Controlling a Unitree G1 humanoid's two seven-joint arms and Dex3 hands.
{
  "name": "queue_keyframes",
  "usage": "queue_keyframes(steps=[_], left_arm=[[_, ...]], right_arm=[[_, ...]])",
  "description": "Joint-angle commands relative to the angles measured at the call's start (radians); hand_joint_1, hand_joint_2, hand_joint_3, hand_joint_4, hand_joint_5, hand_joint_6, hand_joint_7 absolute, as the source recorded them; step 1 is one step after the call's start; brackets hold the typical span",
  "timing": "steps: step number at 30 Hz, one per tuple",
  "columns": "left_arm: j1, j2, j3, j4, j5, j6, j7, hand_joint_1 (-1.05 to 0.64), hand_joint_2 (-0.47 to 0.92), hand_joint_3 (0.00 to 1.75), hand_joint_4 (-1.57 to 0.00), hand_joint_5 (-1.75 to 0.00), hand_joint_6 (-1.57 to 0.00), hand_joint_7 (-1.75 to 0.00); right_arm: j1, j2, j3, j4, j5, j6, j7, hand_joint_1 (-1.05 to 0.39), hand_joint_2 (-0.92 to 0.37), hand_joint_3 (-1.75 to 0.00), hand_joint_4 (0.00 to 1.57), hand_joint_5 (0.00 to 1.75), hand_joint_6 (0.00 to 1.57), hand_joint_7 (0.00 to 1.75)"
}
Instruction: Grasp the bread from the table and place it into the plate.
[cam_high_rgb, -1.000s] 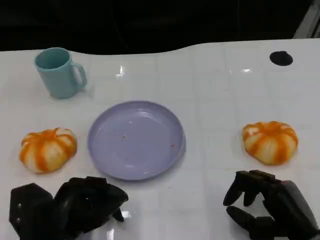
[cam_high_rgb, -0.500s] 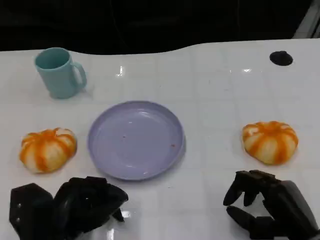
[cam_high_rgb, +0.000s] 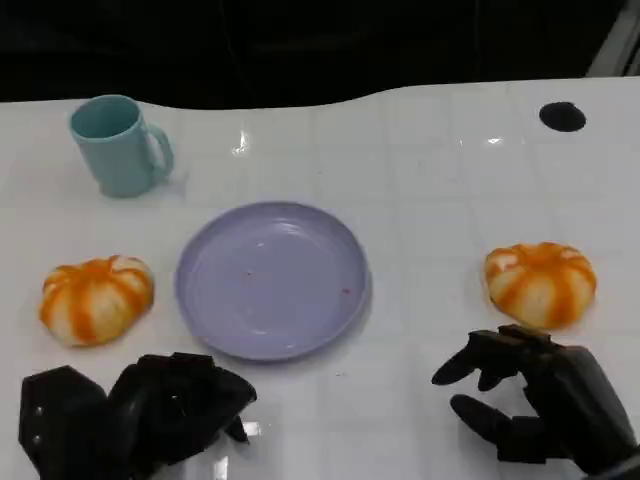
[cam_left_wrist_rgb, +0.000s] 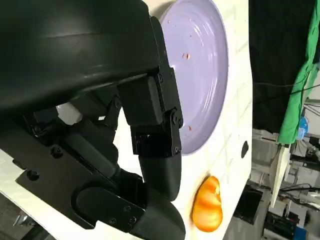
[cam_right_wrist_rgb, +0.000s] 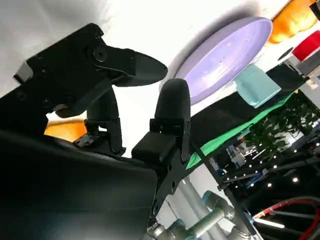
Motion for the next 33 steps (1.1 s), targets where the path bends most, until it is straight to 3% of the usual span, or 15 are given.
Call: queue_keyframes(steps=[1,4,9,12,23,33], left_arm=[[0.002,0.013,0.006,0.011,0.003,-0.001,0.0,-1.05,0.63,0.25,-0.89,-1.5,-1.52,-0.36],[0.004,0.012,0.004,0.008,0.006,0.002,0.005,-1.05,0.63,0.25,-0.89,-1.5,-1.53,-0.37],[0.006,0.011,0.003,0.004,0.008,0.001,0.007,-1.05,0.63,0.26,-0.9,-1.5,-1.53,-0.37],[0.006,0.013,0.006,0.009,0.003,-0.001,0.0,-1.05,0.63,0.26,-0.9,-1.5,-1.53,-0.37],[0.003,0.013,0.007,0.011,0.002,0.001,0.001,-1.05,0.62,0.26,-0.89,-1.5,-1.52,-0.37],[0.007,0.01,0.006,0.008,0.003,-0.001,0.004,-1.05,0.62,0.26,-0.9,-1.5,-1.52,-0.38]], right_arm=[[0.006,-0.029,-0.018,-0.055,-0.013,0.036,-0.006,-0.4,-0.77,-0.41,0.56,1.01,0.73,0.44],[0.009,-0.04,-0.026,-0.094,-0.017,0.063,0.001,-0.43,-0.89,-0.15,0.44,0.71,0.66,0.21],[0.008,-0.069,-0.045,-0.156,-0.029,0.112,0.012,-0.48,-0.92,-0.1,0.35,0.42,0.54,0.05],[0.006,-0.086,-0.053,-0.192,-0.046,0.151,0.025,-0.51,-0.92,-0.1,0.3,0.37,0.5,0.03],[-0.001,-0.144,-0.069,-0.353,-0.136,0.425,0.17,-0.62,-0.92,-0.09,0.04,0.22,0.24,0.0],[-0.057,-0.161,-0.034,-0.358,-0.216,0.619,0.269,-0.63,-0.92,-0.06,0.0,0.12,0.15,0.01]])
